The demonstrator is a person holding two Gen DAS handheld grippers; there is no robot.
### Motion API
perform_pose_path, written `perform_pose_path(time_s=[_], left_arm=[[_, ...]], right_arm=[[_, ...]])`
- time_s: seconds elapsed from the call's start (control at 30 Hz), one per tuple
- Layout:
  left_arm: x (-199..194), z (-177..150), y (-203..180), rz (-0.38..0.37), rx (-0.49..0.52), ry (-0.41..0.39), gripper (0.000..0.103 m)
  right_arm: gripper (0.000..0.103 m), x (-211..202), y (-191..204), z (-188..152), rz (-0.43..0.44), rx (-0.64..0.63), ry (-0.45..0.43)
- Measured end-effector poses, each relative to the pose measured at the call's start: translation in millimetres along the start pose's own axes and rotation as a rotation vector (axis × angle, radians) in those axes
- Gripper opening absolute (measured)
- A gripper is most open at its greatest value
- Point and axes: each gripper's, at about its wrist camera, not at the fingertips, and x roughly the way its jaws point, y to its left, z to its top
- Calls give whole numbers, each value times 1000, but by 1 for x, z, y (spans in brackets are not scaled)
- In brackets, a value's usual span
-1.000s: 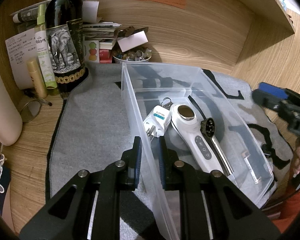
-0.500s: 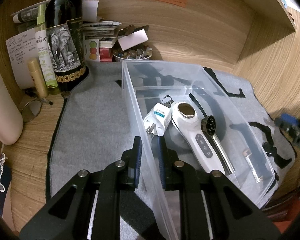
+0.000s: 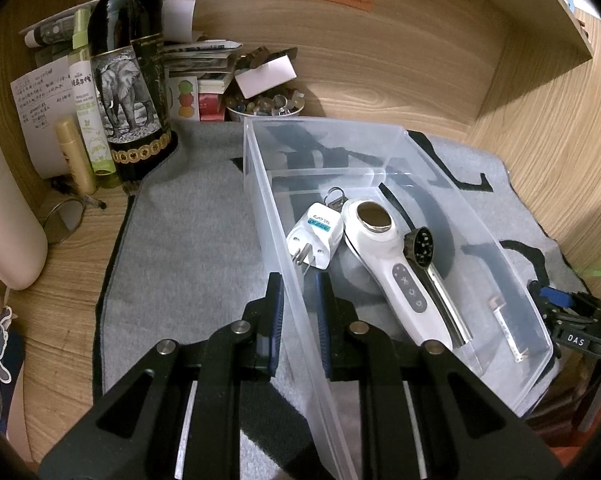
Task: Organize rigid objects
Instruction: 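Lower the right gripper onto the small black cylinder on the rug, then close the right gripper on the black cylinder and lift, then carry the black cylinder into the box and open the right gripper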
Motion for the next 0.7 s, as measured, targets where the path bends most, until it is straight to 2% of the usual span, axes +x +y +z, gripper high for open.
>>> perform_pose_path(time_s=[0.03,0.13,0.3,0.7], left_arm=[[0,0,0,1,1,-1,16],[0,0,0,-1,-2,-3,16],[0,-1,0,-4,-4,-3,16],[-1,-1,0,-12,-18,-2,16]], right_arm=[[32,0,1,1,9,-3,0],[22,-2,1,2,12,-13,-8],[22,-10,7,9,19,-26,-50],[22,-26,44,52,51,-131,-162]])
